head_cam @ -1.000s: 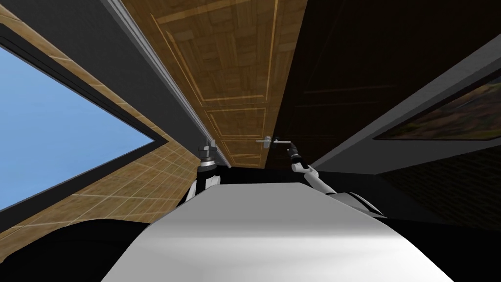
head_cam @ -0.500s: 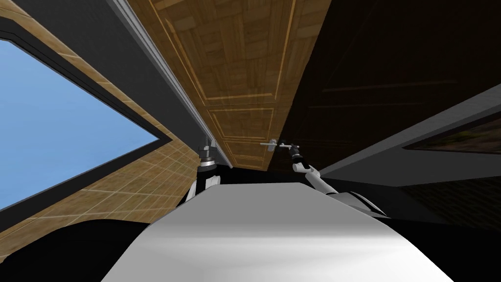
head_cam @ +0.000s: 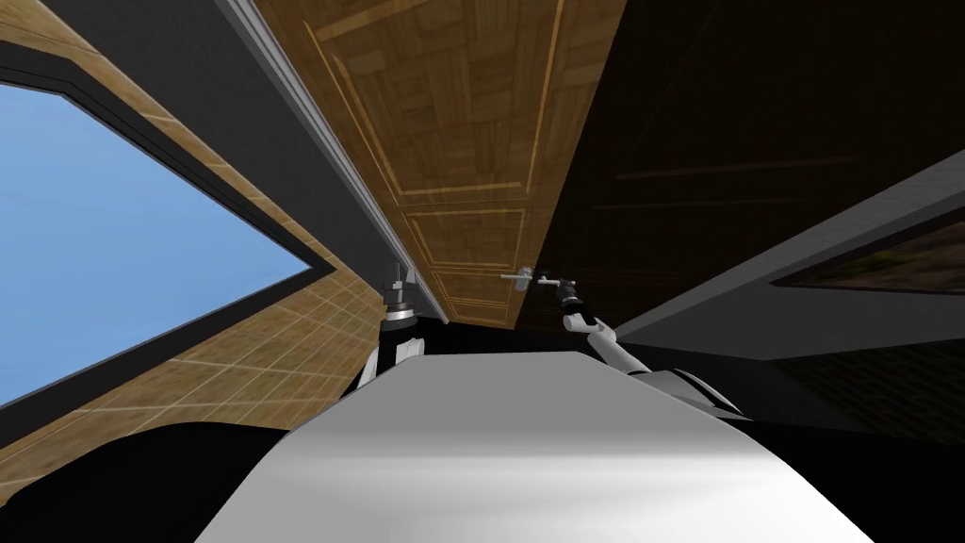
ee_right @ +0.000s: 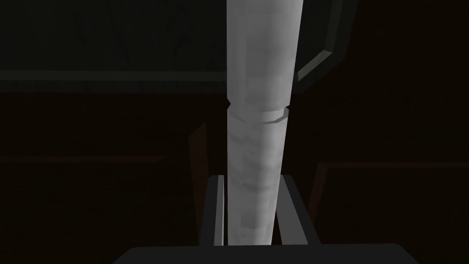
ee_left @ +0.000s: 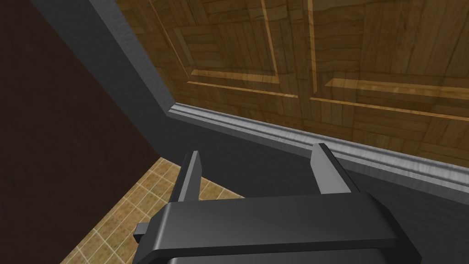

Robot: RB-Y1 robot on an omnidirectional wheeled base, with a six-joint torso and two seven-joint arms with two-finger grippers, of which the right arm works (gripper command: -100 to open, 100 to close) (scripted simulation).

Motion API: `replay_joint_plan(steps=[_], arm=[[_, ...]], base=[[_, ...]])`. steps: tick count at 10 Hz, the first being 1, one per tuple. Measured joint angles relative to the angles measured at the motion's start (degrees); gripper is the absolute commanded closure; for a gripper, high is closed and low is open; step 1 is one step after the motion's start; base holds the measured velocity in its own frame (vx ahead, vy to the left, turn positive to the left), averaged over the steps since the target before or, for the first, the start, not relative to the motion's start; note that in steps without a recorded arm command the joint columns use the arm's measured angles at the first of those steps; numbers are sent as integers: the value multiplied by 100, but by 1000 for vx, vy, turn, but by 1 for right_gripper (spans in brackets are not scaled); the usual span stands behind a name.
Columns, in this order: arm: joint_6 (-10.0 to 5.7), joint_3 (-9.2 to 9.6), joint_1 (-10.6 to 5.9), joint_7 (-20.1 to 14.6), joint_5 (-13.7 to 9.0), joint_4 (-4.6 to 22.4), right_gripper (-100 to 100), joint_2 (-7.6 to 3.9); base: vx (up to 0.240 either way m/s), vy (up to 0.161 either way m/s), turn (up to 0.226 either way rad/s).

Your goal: Pull the door open

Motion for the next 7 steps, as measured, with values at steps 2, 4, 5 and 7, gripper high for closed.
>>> replay_joint_plan(steps=[2, 4, 5, 7], arm=[[-69, 70, 4, -72, -15, 13, 100, -93], [-53, 165, 112, -148, -47, -130, 100, -222], [-72, 243, 147, -194, -58, -173, 100, -279], [-106, 439, 225, -323, -78, -278, 100, -411]], base=[[-158, -38, 75], [-200, -46, 123], [-208, -90, 148], [-212, -78, 144]])
